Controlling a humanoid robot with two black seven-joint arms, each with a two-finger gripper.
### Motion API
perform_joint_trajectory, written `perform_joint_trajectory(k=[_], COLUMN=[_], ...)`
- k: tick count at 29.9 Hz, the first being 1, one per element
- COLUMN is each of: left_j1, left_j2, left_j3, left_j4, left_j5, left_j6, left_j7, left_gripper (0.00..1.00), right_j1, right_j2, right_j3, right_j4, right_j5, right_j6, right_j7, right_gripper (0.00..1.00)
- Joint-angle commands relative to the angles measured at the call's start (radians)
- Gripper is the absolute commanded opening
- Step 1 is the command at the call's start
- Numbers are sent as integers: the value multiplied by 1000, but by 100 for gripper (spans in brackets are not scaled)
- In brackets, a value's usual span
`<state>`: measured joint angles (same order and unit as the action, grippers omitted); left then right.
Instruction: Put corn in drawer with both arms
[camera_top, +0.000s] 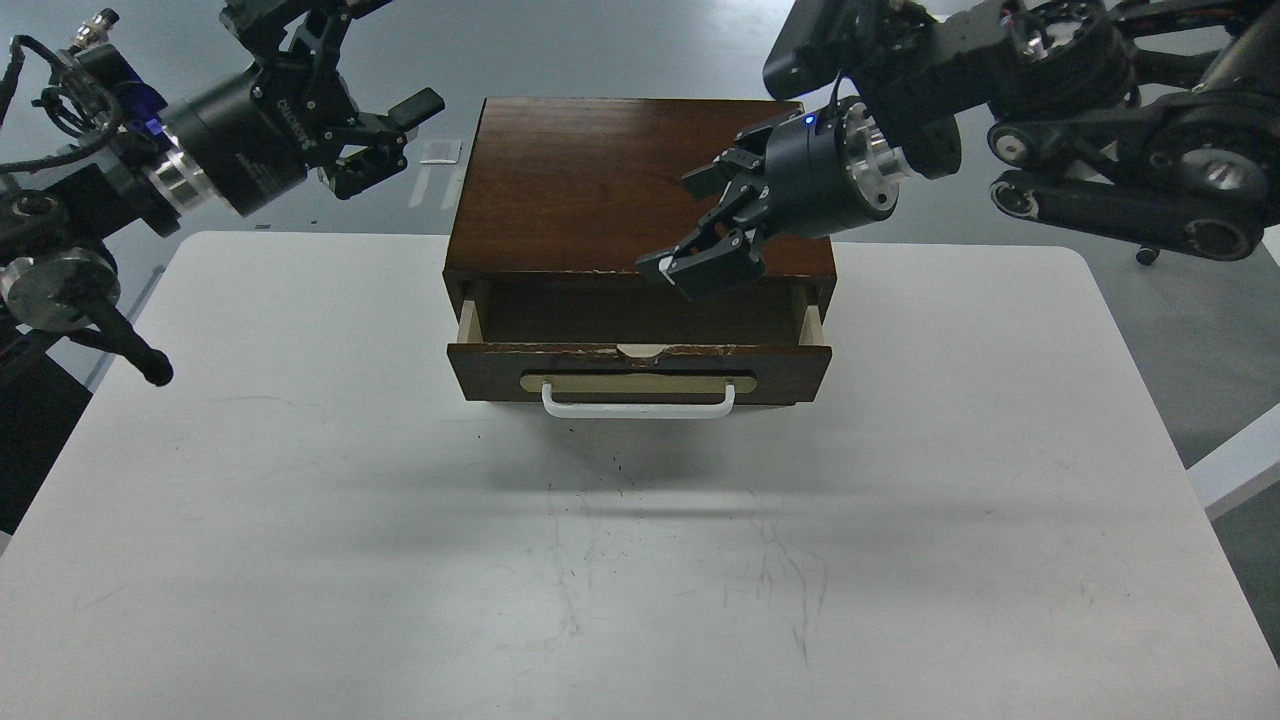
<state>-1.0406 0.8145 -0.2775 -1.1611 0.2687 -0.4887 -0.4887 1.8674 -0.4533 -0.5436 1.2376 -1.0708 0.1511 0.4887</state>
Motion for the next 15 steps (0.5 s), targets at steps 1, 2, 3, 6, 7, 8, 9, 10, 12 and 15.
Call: perform_joint_trajectory(k=[1,2,3,6,7,8,9,10,12,15], left_j1=[4,5,5,16,25,33,37,51,74,140], left_j2=[-5,-5,-5,-11,-14,-17,-18,-26,-32,-52], left_j3=[0,0,0,0,-2,-2,-3,-12,-28,-83], left_j4=[0,0,0,1,1,3,3,4,6,12], left_j5=[0,0,0,-2,-3,-5,-5,-5,-5,-5], left_j6=[0,0,0,0,0,0,0,0,0,0], left_j7=[0,0,0,0,0,0,0,0,0,0], left_gripper=[99,99,99,99,99,99,99,99,99,99], right_j1=[-80,-129,-158,-290,-368,-451,-497,-583,-671,-857], right_j2=[-88,-116,-130,-195,-221,-229,-231,-231,-229,-223], right_j3=[51,98,123,252,320,393,433,506,580,764], right_j4=[-21,-29,-30,-32,-36,-53,-64,-88,-112,-138], right_j5=[312,384,420,515,552,587,604,638,670,744], right_j6=[-4,-4,-4,-5,-8,-19,-25,-37,-47,-51], right_j7=[0,0,0,0,0,0,0,0,0,0], right_gripper=[100,100,100,100,100,100,100,100,100,100])
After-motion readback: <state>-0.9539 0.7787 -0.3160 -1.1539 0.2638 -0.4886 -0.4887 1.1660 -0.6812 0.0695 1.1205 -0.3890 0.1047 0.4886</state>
